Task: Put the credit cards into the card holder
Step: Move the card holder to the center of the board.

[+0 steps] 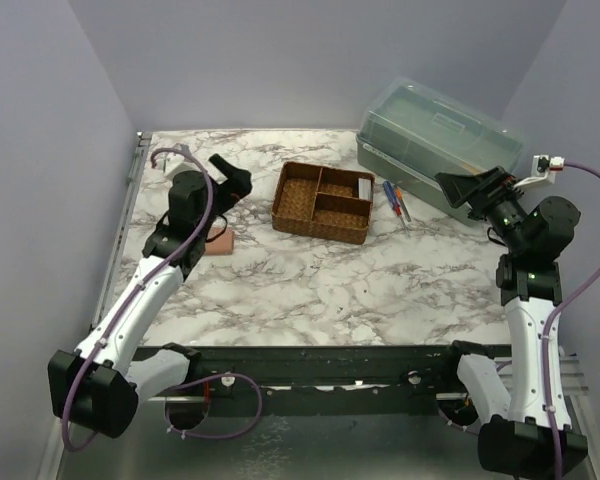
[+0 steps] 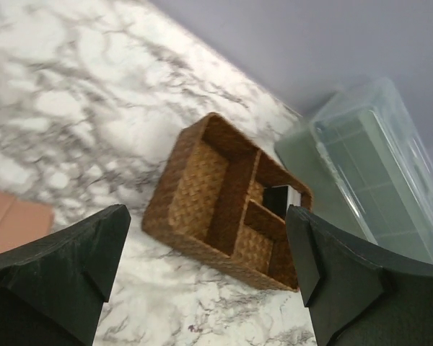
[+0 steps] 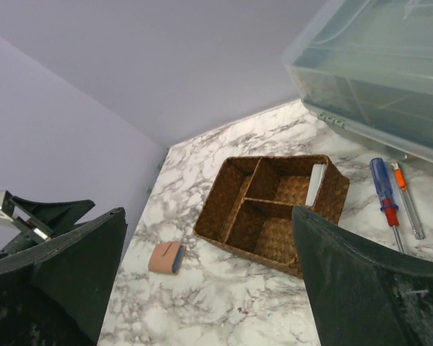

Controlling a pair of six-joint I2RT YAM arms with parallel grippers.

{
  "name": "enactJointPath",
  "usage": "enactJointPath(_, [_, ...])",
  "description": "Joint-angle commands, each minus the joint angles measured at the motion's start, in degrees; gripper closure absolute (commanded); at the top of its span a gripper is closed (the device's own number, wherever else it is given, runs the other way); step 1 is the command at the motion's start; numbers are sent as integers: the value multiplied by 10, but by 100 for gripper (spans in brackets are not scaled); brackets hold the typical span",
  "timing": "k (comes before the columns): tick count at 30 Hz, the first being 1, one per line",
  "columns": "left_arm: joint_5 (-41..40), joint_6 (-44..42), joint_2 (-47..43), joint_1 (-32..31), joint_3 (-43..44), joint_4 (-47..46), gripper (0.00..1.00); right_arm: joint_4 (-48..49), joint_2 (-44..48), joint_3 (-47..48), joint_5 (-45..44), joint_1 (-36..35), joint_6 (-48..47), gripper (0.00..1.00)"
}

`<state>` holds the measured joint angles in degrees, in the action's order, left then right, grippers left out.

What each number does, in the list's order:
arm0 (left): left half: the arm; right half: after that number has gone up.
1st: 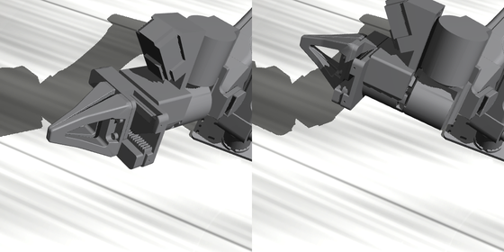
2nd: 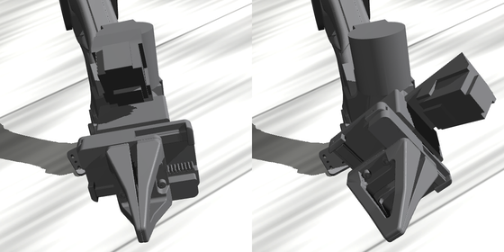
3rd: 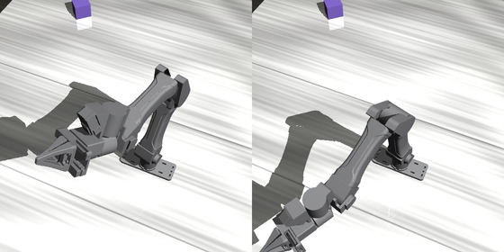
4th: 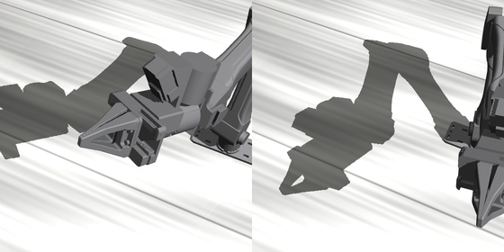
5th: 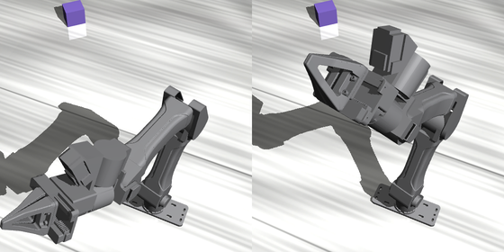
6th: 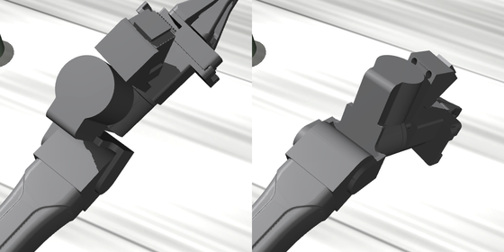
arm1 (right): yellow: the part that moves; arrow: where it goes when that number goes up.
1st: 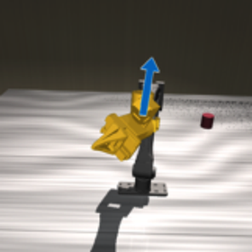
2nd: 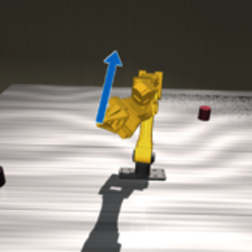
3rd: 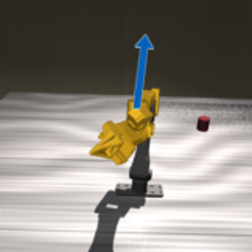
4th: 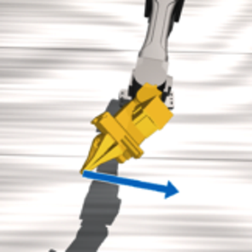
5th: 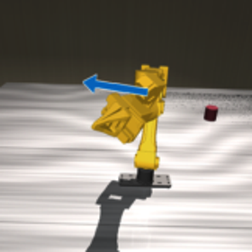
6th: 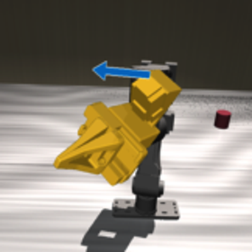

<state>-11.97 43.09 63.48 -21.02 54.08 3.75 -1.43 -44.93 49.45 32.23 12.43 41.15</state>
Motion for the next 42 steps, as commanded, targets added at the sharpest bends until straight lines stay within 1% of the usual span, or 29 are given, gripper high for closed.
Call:
enactJointPath(1, [46, 107, -48, 89, -54, 169, 1, 53, -20, -11, 78, -4, -16, 0])
enactJointPath(3, [63, 133, -59, 123, -73, 212, 1, 12, -26, 7, 75, -8, -73, 0])
enactJointPath(5, [72, 162, -65, 154, -85, 245, 1, -50, -36, 42, 61, -8, -120, 0])
enactJointPath(8, [95, 196, -55, 186, -107, 248, 1, -121, -56, 76, 64, -7, -170, 0])
enactJointPath(10, [117, 226, -27, 204, -116, 246, 2, -157, -67, 90, 78, -8, -189, 0])
enactJointPath(12, [155, 255, 10, 240, -126, 229, 9, -184, -73, 99, 78, -13, -192, 0])
enactJointPath(14, [180, 281, 44, 264, -137, 201, 13, -201, -74, 106, 57, -40, -187, 0])
enactJointPath(17, [182, 321, 64, 275, -159, 165, 17, -204, -97, 116, -7, -133, -177, 0])
enactJointPath(18, [177, 341, 62, 275, -171, 155, 17, -206, -114, 122, -39, -184, -174, 0])
enactJointPath(19, [173, 363, 58, 275, -186, 144, 18, -204, -133, 129, -73, -251, -171, 0])
enactJointPath(21, [169, 410, 56, 280, -218, 112, 22, -194, -164, 138, -145, -344, -166, 0])
enactJointPath(22, [169, 428, 58, 281, -233, 87, 24, -177, -175, 136, -173, -379, -164, 0])
enactJointPath(24, [164, 451, 64, 282, -252, 41, 28, -144, -194, 132, -175, -419, -161, 0])
enactJointPath(27, [152, 472, 72, 283, -267, -1, 30, -119, -225, 135, -151, -434, -149, 0])
enactJointPath(29, [148, 484, 77, 282, -280, -29, 31, -105, -232, 130, -164, -438, -137, 0])
enactJointPath(32, [154, 507, 97, 282, -307, -95, 37, -66, -225, 106, -166, -440, -121, 0])
enactJointPath(35, [161, 494, 125, 283, -298, -110, 39, -40, -222, 89, -167, -441, -111, 0])
enactJointPath(38, [161, 488, 147, 282, -293, -110, 40, -54, -236, 99, -189, -441, -106, 0])
enactJointPath(40, [159, 476, 162, 281, -288, -110, 44, -77, -251, 117, -200, -441, -115, 0])
enactJointPath(42, [161, 445, 181, 281, -277, -110, 51, -98, -265, 131, -211, -442, -123, 0])
